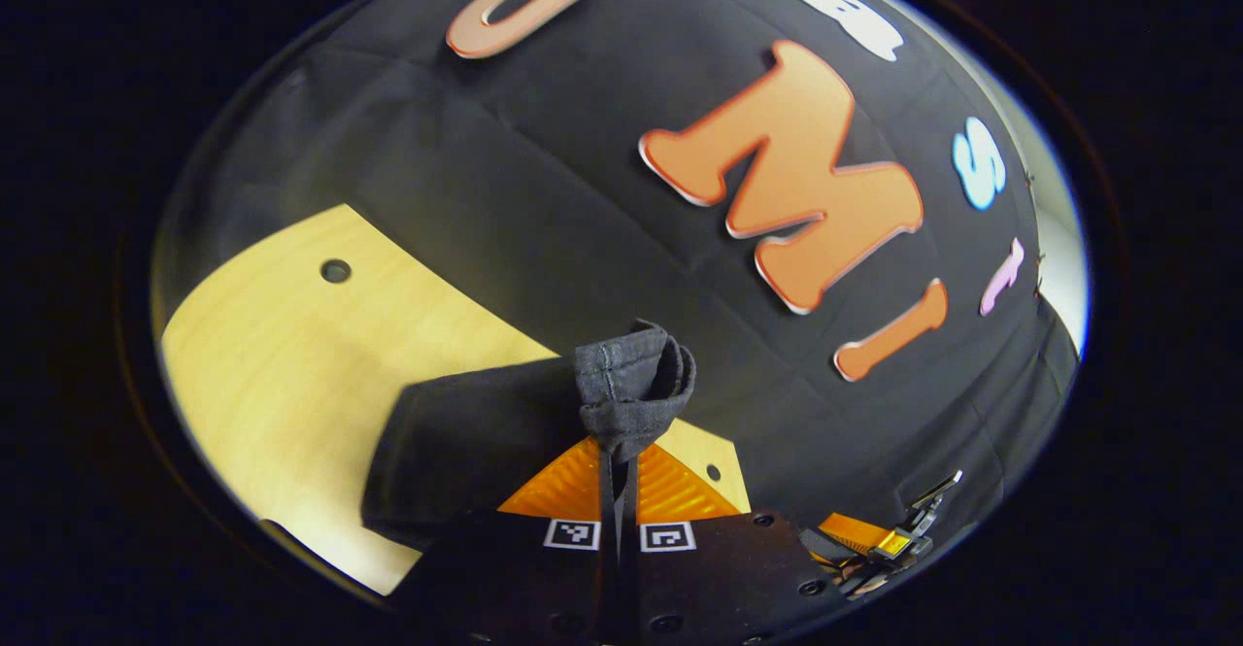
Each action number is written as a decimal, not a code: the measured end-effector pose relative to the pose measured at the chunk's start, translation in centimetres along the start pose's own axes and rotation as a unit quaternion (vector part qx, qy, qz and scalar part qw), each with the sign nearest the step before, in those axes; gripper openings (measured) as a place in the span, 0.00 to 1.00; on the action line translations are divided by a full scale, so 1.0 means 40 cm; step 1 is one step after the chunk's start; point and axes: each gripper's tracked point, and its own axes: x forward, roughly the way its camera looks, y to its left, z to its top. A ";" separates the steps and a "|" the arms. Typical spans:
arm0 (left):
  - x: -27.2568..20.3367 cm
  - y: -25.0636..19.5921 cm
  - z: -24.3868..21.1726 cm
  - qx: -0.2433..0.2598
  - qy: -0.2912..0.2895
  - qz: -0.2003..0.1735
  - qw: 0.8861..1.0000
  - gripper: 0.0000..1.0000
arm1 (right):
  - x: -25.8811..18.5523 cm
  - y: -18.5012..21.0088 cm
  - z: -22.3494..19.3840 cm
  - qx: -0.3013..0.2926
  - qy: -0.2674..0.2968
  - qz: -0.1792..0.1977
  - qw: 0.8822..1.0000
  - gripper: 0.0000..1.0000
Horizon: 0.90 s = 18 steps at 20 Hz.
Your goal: Grasp the waist and the cuffs of the jeans and fold them to make the two legs overlap; first hold the waist and fold one-third of the jeans toward the cuffs, then hold the cuffs and fold the remaining one-third in the same direction to finish folding.
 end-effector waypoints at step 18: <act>0.184 -0.099 -0.504 0.083 0.198 0.027 0.976 0.42 | -0.060 -0.154 -0.085 -0.028 0.058 -0.041 0.997 0.98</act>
